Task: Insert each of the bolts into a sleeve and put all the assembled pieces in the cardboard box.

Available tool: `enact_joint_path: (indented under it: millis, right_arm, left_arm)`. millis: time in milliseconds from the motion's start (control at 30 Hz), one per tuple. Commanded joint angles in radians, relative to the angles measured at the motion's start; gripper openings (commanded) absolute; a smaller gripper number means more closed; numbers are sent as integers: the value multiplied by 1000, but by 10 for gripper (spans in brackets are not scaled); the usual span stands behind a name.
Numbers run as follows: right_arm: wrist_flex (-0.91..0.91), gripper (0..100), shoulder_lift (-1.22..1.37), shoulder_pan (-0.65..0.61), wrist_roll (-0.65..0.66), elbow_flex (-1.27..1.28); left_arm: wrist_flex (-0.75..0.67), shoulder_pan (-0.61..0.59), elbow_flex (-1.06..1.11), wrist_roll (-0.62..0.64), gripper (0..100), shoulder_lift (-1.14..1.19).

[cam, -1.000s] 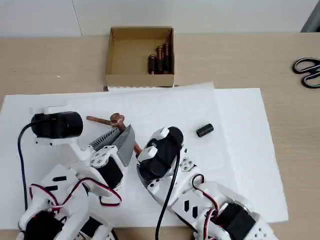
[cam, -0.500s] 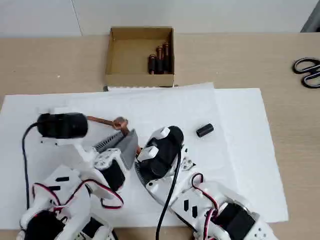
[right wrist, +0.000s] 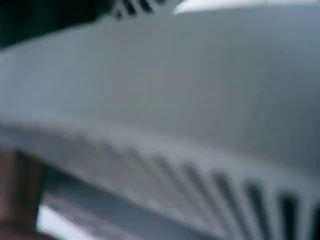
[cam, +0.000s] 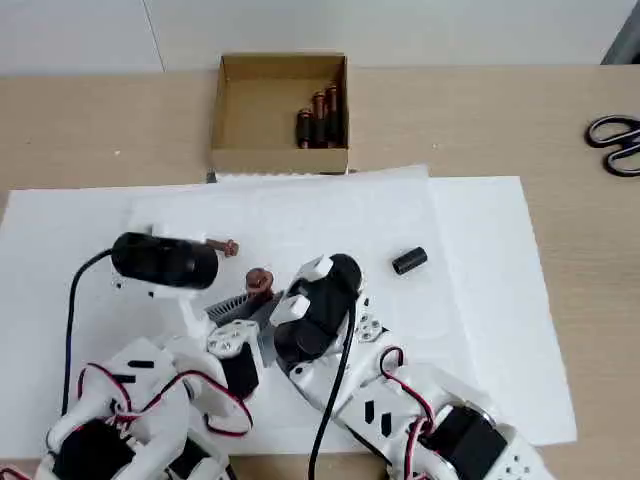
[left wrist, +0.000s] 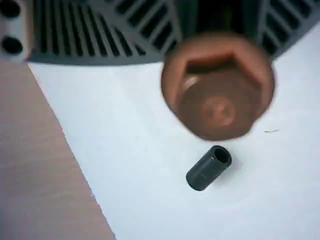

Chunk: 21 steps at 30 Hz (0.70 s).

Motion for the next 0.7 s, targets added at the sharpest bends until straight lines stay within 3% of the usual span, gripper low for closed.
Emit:
enact_joint_path:
  millis: [0, 133, 333, 667]
  right_arm:
    - [-27, 4, -1, 5, 6, -66]
    - [-24, 4, -1, 7, 6, -66]
    - [-18, 4, -1, 8, 6, -64]
    - [-18, 4, -1, 48, 5, -63]
  left_arm:
    - [49, 20, 44, -57, 6, 2]
    - [46, 0, 44, -83, 19, 0]
    - [89, -9, 36, -92, 194, 8]
    - [175, -12, -101, -94, 198, 9]
